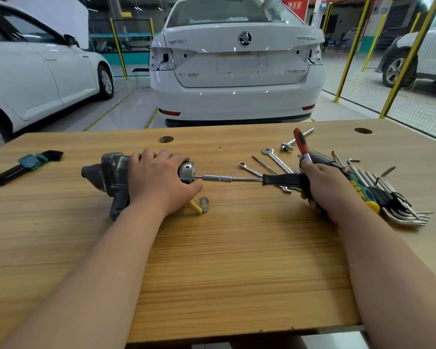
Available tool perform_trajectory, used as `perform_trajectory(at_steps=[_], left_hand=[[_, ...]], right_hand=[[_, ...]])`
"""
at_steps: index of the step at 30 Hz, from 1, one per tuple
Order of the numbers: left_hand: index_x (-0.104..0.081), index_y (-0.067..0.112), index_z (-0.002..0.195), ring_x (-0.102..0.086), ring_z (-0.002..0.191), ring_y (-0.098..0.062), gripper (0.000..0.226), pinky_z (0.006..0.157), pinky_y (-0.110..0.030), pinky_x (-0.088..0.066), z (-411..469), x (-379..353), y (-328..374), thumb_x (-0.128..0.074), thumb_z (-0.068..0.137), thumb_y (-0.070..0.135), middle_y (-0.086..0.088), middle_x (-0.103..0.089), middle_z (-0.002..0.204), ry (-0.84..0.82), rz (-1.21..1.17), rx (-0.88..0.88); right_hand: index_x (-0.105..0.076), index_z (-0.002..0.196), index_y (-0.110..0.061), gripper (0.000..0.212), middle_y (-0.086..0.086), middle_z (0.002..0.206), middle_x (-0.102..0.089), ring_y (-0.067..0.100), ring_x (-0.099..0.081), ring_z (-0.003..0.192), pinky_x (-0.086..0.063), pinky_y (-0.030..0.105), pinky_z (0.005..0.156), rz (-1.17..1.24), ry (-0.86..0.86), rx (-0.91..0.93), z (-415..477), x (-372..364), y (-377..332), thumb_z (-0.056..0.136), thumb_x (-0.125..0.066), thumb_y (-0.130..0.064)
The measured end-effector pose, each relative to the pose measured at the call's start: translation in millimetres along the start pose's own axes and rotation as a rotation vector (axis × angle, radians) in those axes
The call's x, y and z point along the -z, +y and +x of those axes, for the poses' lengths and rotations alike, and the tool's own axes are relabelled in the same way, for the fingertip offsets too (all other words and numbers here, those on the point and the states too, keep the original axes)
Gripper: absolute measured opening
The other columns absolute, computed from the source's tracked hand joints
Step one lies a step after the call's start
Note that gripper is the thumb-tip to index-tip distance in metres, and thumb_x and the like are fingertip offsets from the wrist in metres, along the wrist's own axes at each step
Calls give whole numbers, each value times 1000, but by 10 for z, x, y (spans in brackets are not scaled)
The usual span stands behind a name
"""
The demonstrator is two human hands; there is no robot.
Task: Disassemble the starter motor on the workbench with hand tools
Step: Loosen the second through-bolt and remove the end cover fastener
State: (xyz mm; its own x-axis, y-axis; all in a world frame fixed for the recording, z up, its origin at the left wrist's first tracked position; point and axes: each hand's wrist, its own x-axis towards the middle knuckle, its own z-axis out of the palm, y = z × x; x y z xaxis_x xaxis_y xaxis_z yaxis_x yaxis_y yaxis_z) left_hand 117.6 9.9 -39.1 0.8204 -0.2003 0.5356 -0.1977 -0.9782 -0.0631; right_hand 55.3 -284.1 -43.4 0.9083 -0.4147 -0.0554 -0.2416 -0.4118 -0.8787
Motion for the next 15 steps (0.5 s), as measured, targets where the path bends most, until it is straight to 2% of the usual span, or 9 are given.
perform_trajectory(at_steps=[2,4,7,10,12,15], left_hand=[[-58,39,121,-48,106,-24,72,91,-40,-26,3,-7,-3,-30,65,75,7,-62,118,6,5,1],[-58,39,120,-49,105,-24,72,90,-40,-26,13,-17,-1,-30,65,76,7,-63,117,1,14,-4],[-58,39,120,-49,105,-24,73,90,-40,-28,14,-26,-8,-28,65,77,7,-63,117,0,28,-13],[-56,40,121,-47,107,-24,74,92,-41,-28,16,-17,-18,-27,65,77,8,-61,118,-16,26,-19],[-55,40,122,-47,108,-24,74,92,-41,-28,26,-4,-19,-26,65,77,7,-61,119,-31,24,-23],[-53,41,124,-46,110,-24,76,91,-41,-29,32,4,-17,-24,64,77,7,-59,121,-55,31,-30]], right_hand=[[-65,93,-22,42,-3,56,-63,8,-50,40,-41,28,46,-1,-33,31,13,24,21,100,-41,-55],[-66,96,-20,29,3,68,-67,12,-54,51,-45,30,52,111,-93,26,34,37,55,99,-51,-45],[-63,100,-14,5,12,87,-61,15,-54,60,-47,27,52,572,-199,-57,53,38,47,97,-59,-14],[-60,96,-17,22,7,94,-54,18,-56,76,-48,24,53,949,-283,-104,35,16,40,92,-51,3],[-60,96,-18,24,7,100,-52,20,-57,89,-49,24,56,1008,-269,-107,-2,-15,24,92,-49,3],[-61,108,-15,13,9,103,-57,21,-59,94,-52,24,60,955,-180,-122,-75,-54,-19,95,-59,-14]])
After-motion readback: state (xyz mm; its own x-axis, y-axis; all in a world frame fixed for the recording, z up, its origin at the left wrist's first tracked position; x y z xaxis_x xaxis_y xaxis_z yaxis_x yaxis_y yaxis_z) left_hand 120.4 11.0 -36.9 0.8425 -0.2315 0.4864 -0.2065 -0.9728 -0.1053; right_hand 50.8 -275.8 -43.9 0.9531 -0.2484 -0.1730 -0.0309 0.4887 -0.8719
